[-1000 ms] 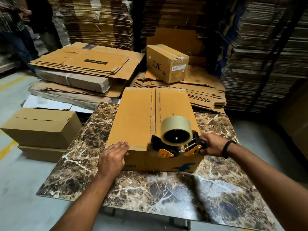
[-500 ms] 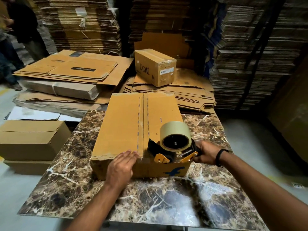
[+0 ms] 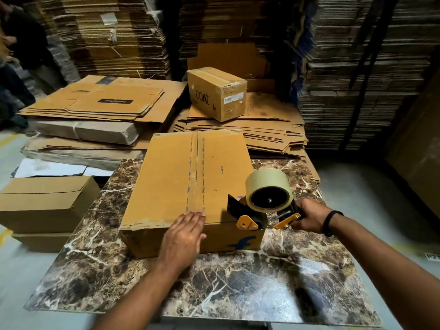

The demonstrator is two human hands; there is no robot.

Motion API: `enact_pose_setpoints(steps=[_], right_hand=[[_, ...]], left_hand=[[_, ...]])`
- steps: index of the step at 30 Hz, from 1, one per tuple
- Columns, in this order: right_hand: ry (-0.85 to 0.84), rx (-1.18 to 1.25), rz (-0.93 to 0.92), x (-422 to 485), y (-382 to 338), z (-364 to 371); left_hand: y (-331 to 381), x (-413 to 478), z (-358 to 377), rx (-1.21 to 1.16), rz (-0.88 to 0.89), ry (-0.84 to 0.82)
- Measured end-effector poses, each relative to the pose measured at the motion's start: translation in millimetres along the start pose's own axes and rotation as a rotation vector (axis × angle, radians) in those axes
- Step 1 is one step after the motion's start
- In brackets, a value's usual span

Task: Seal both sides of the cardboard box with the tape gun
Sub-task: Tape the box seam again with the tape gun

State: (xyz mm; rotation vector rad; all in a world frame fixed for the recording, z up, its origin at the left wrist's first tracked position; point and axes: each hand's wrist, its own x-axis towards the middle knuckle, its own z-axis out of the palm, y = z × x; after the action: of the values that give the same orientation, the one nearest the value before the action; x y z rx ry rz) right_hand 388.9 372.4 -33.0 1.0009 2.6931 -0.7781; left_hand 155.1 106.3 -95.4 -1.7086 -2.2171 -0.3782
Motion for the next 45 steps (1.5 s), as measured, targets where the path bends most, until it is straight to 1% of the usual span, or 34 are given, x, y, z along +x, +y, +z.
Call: enact_pose_setpoints(steps=[4, 6, 9, 12, 14, 17, 20, 24, 27, 30, 32, 35, 37, 40, 45], right_hand=[[-0.002, 0.012, -0.029, 0.6, 8.6, -3.0], [0.011, 0.026, -0.039, 0.1, 18.1, -6.4], [0.053, 0.042, -0.017, -7.5, 42.7, -14.6], [0.007, 0.026, 0.01, -13.0, 57.4, -10.8], [0.001, 0.041, 0.003, -9.7, 59.7, -1.3], [-0.014, 0.109, 0.009, -4.4, 62.6, 13.1], [-0.027, 0.19, 0.022, -5.8, 62.7, 22.2], [-0.016, 0.263, 0.046, -8.4, 58.6, 24.4], [0.004, 0.245, 0.024, -11.8, 59.4, 28.0], [0.026, 0.256, 0.001, -16.8, 54.6, 30.1], [0.045, 0.274, -0.006, -21.0, 52.4, 32.0], [0.05, 0.287, -0.006, -31.3, 60.1, 37.6], [0.069, 0.295, -0.014, -37.5, 63.9, 40.9], [0.078, 0.299, -0.031, -43.2, 67.2, 42.1], [0.058, 0.266, 0.006, -49.5, 80.4, 38.1]], left_hand=[[3.3, 6.0, 4.3, -0.084, -0.015, 0.02], [-4.8, 2.3, 2.2, -0.069, -0.005, 0.021], [-16.3, -2.4, -1.1, -0.044, -0.054, 0.023], [-21.4, -3.5, -2.5, -0.033, -0.085, -0.012], [-13.1, -2.2, -4.4, -0.011, -0.124, -0.027], [9.0, -1.0, 0.6, 0.038, -0.078, -0.044], [26.6, 3.1, 3.9, 0.053, -0.111, -0.055], [48.5, 15.3, 7.8, 0.084, -0.028, -0.054], [66.1, 32.9, 8.5, 0.081, -0.074, -0.077], [82.2, 46.5, 18.7, 0.071, 0.073, -0.098], [84.7, 50.2, 23.5, 0.048, 0.117, -0.07], [82.9, 50.1, 24.2, -0.028, 0.093, -0.022], [81.2, 50.4, 24.6, -0.035, 0.104, 0.005], [79.9, 50.0, 25.1, -0.054, 0.116, 0.023], [78.7, 49.6, 24.1, -0.095, 0.098, 0.038]])
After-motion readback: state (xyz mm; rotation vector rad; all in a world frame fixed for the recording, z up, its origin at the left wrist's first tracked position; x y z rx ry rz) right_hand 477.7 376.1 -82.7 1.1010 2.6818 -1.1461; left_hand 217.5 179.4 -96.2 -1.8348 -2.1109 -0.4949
